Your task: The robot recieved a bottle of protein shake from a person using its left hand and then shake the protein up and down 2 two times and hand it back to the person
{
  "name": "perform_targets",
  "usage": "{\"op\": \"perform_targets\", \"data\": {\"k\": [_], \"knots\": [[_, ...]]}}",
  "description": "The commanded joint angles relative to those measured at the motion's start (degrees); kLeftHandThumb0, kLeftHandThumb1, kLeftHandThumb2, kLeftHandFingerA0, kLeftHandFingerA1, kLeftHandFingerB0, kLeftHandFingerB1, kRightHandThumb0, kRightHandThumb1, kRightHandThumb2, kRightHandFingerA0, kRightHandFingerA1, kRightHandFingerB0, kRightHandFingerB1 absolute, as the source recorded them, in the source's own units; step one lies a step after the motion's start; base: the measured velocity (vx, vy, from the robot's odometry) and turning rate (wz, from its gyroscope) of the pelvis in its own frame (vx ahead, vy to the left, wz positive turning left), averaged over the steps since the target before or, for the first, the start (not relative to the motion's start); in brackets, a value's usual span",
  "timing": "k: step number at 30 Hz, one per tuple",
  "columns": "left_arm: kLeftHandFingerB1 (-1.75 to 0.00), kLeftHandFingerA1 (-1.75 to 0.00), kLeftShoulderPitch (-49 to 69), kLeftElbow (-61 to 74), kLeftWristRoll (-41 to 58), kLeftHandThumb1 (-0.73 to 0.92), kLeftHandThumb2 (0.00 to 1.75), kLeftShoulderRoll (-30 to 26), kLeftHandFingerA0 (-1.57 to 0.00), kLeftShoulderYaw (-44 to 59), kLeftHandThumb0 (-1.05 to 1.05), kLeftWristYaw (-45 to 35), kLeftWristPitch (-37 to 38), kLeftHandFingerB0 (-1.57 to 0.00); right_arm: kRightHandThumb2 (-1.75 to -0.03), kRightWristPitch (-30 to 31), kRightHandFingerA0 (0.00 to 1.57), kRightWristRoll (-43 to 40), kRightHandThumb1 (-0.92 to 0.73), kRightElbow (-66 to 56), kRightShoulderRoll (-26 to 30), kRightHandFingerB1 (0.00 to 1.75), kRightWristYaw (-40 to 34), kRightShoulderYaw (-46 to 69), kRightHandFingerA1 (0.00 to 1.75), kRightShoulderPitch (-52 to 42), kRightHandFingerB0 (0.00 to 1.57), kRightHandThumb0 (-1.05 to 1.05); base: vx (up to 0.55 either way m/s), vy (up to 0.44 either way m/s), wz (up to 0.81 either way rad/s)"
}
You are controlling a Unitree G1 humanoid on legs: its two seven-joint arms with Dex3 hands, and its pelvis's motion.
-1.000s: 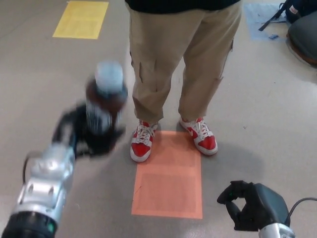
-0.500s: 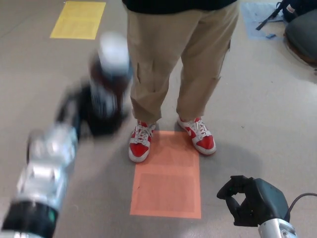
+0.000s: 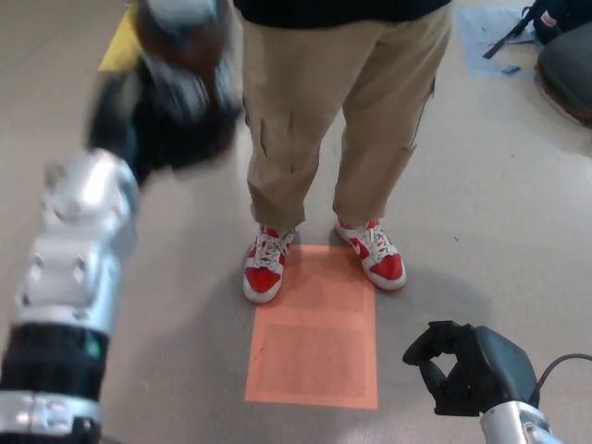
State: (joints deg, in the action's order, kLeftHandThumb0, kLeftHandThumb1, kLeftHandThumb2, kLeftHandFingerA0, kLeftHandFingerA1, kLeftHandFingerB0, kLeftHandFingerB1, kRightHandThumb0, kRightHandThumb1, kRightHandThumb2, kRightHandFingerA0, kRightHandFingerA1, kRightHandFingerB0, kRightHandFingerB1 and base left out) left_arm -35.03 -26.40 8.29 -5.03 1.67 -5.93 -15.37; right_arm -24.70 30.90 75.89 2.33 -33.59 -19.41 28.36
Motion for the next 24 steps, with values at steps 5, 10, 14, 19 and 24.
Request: {"op": "perform_targets", "data": {"k": [5,10,14,19,24], "knots": [[-0.94,-0.92,-3.66,-6.19,-1.71,0.83,0.63,-1.04,-1.10,-1.85,-0.27,-3.50,-1.92,-0.75,-1.07,0.17,0.94,-0.65,-0.58,0.07,0.54,0.77,0.17,0.35,1.02,-0.56,0.95,-0.47,0.00,0.000,0.00],[-0.94,-0.91,-6.20,-4.20,-1.67,0.82,0.67,-0.76,-1.14,-2.07,-0.25,-3.21,-5.23,-0.75,-1.11,0.05,0.90,-1.24,-0.55,0.23,0.44,0.78,1.03,1.03,1.06,-1.10,0.96,-0.47,0.00,0.000,0.00],[-0.83,-0.93,-10.39,-2.81,2.42,0.81,0.63,-1.29,-1.11,-0.07,-0.27,-6.51,-13.94,-0.75,-1.13,0.27,0.91,-0.59,-0.53,0.26,0.56,0.77,0.43,0.58,1.07,-1.51,0.95,-0.46,0.00,0.000,0.00],[-0.75,-0.88,-15.84,-2.41,3.85,0.78,0.63,-2.05,-1.10,0.44,-0.25,-8.91,-22.62,-0.72,-1.15,0.65,0.91,0.01,-0.52,0.29,1.05,0.77,0.10,0.03,1.10,-1.80,0.95,-0.46,0.00,0.000,0.00],[-0.66,-0.89,-19.01,-3.24,5.51,0.73,0.62,-1.87,-1.14,1.71,-0.18,-9.35,-28.65,-0.68,-1.16,-0.15,0.95,-0.44,-0.51,0.21,1.38,0.87,0.22,0.39,1.03,-2.53,0.93,-0.46,0.00,0.000,0.00]]}}
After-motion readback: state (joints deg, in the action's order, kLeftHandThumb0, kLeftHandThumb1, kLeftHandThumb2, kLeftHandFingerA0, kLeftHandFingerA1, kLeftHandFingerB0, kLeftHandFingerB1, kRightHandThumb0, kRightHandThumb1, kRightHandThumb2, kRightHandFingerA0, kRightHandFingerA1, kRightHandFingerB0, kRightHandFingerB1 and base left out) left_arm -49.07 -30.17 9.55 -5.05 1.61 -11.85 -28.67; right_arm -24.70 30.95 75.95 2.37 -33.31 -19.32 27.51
